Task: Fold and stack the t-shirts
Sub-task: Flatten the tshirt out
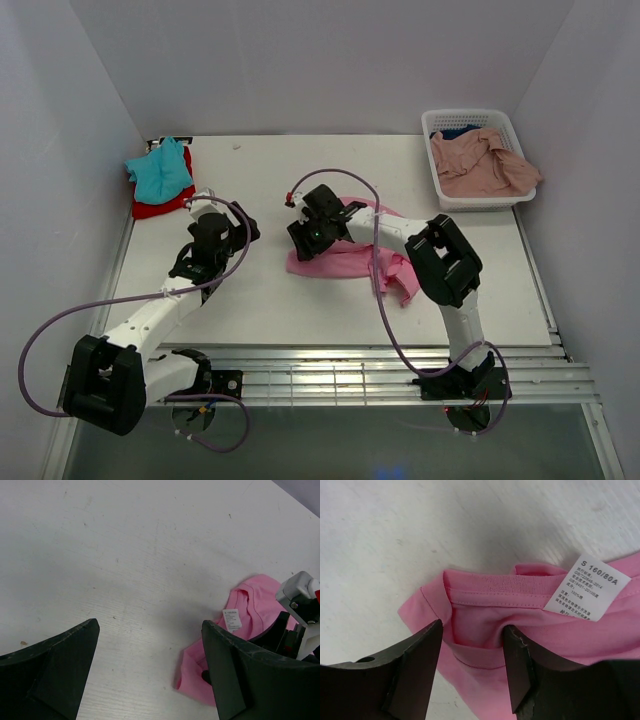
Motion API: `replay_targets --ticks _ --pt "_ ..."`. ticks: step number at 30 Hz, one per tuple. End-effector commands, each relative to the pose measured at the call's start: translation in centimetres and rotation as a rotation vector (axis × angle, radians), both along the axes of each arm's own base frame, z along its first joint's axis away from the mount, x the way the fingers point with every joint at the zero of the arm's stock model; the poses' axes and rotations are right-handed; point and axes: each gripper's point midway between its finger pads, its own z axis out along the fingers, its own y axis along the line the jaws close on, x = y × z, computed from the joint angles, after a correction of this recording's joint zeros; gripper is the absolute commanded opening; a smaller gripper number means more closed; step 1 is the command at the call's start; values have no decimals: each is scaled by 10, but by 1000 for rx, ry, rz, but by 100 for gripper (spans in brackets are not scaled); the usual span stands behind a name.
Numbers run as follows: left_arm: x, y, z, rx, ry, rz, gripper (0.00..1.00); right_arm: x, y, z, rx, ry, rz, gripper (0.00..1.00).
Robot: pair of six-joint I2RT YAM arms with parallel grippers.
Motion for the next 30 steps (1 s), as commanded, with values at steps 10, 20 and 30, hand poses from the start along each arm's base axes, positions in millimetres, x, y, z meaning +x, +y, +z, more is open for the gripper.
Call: replay_targets --ticks 10,20,30 --pt "-2 -6 -5 -34 15 -13 93 -6 40 47 75 -121 89 57" --pt "-8 7 -1 -24 -21 45 93 -31 62 89 121 -250 138 57" --pt "-9 5 -5 -27 -8 34 93 -43 67 53 67 -202 164 58"
